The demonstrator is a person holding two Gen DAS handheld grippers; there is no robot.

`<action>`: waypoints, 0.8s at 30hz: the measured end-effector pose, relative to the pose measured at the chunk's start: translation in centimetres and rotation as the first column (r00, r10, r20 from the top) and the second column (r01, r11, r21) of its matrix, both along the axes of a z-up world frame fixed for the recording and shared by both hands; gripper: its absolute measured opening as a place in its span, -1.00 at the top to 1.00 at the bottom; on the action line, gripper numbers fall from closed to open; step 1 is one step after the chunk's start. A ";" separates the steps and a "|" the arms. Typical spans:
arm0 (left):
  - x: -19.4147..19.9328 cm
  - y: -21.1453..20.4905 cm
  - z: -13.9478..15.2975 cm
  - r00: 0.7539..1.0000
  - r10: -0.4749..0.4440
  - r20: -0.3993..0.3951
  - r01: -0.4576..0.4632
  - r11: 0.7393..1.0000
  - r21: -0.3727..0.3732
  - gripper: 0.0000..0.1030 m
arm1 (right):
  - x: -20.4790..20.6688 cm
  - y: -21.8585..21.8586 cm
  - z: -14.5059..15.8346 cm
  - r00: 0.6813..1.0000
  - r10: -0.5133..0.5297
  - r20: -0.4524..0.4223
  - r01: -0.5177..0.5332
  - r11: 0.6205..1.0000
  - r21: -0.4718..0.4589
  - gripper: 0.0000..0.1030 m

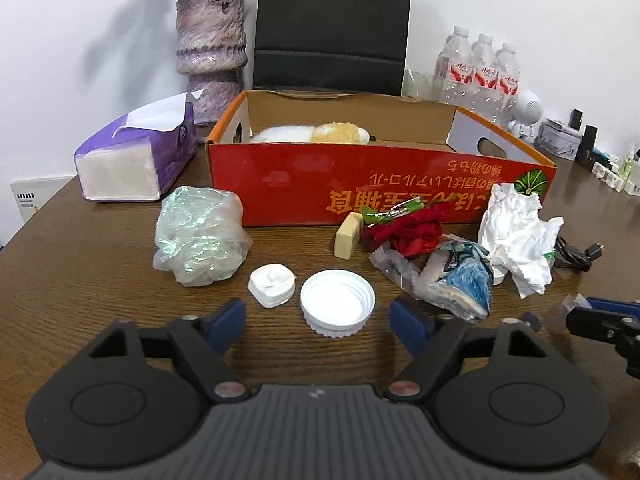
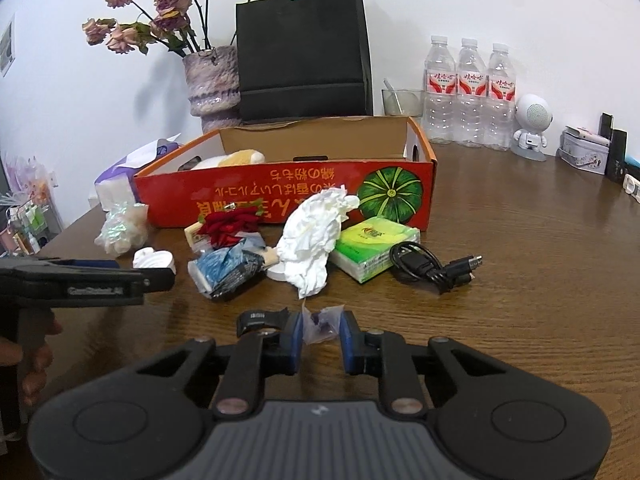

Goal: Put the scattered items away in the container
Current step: 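Grasp the small clear packet with the right gripper while the left gripper grasps the white jar lid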

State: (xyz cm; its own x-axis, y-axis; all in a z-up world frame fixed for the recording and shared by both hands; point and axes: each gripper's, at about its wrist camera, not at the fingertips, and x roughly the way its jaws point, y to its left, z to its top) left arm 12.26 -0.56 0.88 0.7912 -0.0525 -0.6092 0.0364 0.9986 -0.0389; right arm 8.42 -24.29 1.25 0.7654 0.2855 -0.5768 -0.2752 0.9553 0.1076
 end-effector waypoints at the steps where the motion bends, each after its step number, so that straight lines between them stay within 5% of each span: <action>1: 0.1 0.0 0.0 1.000 0.002 0.000 -0.002 1.000 0.001 -0.51 | 0.1 0.0 0.0 1.000 0.000 0.001 0.000 1.000 0.002 0.64; 7: 0.5 -0.1 -0.1 1.000 0.014 0.005 -0.014 1.000 0.007 -0.32 | 1.0 0.2 0.3 1.000 -0.005 0.006 0.005 1.000 0.016 0.64; 10: 0.5 -0.1 0.0 1.000 0.008 0.013 -0.008 1.000 0.007 0.18 | 1.4 0.4 0.5 1.000 -0.003 0.013 0.003 1.000 0.018 0.64; 24: -0.9 0.4 2.5 0.995 -0.041 0.096 0.045 0.998 -0.039 0.21 | 2.6 0.6 2.1 0.998 -0.010 0.061 0.007 0.999 0.035 0.64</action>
